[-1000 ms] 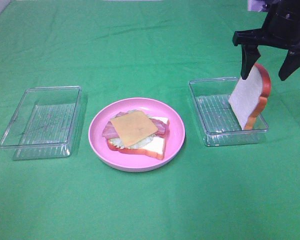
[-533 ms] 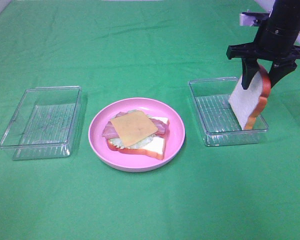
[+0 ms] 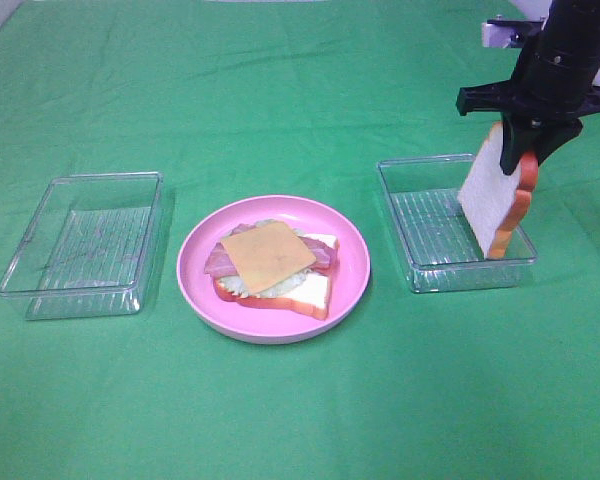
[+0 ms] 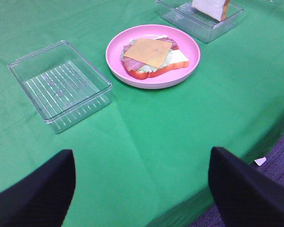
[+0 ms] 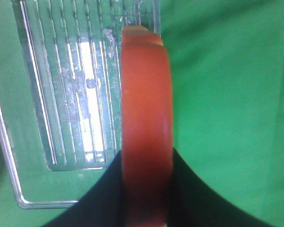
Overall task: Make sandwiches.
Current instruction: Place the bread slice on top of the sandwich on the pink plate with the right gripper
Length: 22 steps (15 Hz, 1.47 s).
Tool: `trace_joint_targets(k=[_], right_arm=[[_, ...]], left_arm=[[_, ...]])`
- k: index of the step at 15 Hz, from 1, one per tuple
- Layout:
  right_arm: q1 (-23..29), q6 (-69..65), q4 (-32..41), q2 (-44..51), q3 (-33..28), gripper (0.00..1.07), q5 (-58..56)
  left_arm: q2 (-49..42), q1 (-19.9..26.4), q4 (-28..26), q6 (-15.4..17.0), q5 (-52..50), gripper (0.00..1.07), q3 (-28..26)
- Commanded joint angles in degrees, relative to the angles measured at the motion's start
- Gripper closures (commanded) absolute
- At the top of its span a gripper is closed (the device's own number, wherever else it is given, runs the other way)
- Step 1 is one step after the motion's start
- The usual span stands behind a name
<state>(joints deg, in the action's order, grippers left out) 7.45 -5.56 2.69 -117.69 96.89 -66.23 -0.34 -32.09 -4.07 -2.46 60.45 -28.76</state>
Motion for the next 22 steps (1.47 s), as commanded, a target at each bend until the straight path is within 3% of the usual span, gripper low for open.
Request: trace_joint_targets(k=[1, 6, 8, 10, 12, 17, 22], right_arm=[[-0.11, 1.95, 4.13, 5.56, -0.29, 1.07, -0.34], [0.00, 7.33, 17.99, 10.03, -0.69, 1.07, -0.34], [0.69, 12.03, 29.39, 10.31, -4.35, 1.07, 1.60], [2.18, 14.95, 35.75, 10.31, -7.56, 1.07, 3.67], [7.28, 18.85, 44.75, 10.26, -13.87, 1.07, 12.03], [14.21, 18.85, 52.71, 7.33, -19.25, 1.07, 23.78], [14.78, 18.85, 56.32, 1.43, -19.31, 1.07, 23.72]], left_arm=[[-1.09, -0.11, -0.40, 0.00, -0.52, 0.32, 0.17], [-1.09, -0.11, -0.40, 0.00, -0.52, 0.32, 0.17], [-1.09, -0.11, -0.40, 0.00, -0.52, 0.32, 0.17], [-1.09, -0.11, -0.40, 0.00, -0.52, 0.32, 0.17], [-1.09, -0.11, -0.40, 0.00, -0.52, 0.32, 0.17], [-1.09, -0.11, -0.40, 0.00, -0.52, 0.32, 0.17], [-1.09, -0.11, -0.40, 0.00, -0.52, 0.32, 0.17]])
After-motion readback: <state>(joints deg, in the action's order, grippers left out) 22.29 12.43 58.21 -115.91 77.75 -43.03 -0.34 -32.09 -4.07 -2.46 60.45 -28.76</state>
